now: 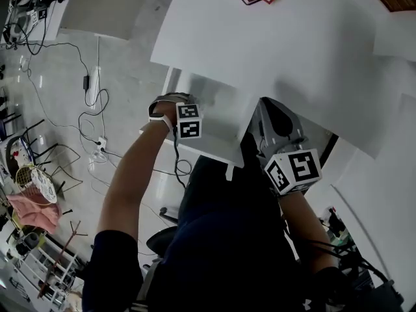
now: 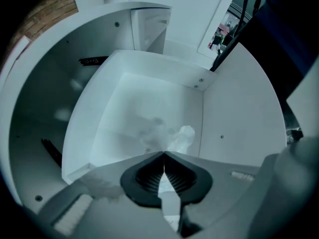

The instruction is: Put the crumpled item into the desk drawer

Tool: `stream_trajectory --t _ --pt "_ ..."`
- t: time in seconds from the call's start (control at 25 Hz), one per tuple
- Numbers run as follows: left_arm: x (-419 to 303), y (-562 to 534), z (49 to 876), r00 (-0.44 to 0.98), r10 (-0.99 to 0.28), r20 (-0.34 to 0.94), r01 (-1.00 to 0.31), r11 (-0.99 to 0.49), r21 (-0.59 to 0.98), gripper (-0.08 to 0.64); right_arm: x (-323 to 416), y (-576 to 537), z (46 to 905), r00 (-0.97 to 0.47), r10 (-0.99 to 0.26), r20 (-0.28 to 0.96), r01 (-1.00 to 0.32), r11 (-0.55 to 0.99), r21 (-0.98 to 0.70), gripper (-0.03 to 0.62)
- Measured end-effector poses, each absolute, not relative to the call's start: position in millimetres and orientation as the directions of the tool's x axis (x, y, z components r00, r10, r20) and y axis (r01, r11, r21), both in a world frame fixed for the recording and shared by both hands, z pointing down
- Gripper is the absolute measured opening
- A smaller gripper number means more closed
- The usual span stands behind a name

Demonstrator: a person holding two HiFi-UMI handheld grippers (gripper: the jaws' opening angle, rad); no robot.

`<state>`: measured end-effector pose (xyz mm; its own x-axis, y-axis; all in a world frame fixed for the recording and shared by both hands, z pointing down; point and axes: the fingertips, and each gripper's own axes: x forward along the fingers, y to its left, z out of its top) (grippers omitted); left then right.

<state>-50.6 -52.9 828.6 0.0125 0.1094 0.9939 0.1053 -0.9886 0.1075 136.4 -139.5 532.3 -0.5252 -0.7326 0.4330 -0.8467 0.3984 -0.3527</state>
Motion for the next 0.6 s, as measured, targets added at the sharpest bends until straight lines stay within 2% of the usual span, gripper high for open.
stream_trajectory --t 0.6 --pt "-47 -49 872 -0.074 0.100 0.992 0.196 -0.974 0.112 0.011 163 -132 555 -0.463 -0.746 0.479 -0.879 0.316 -0.356 0.003"
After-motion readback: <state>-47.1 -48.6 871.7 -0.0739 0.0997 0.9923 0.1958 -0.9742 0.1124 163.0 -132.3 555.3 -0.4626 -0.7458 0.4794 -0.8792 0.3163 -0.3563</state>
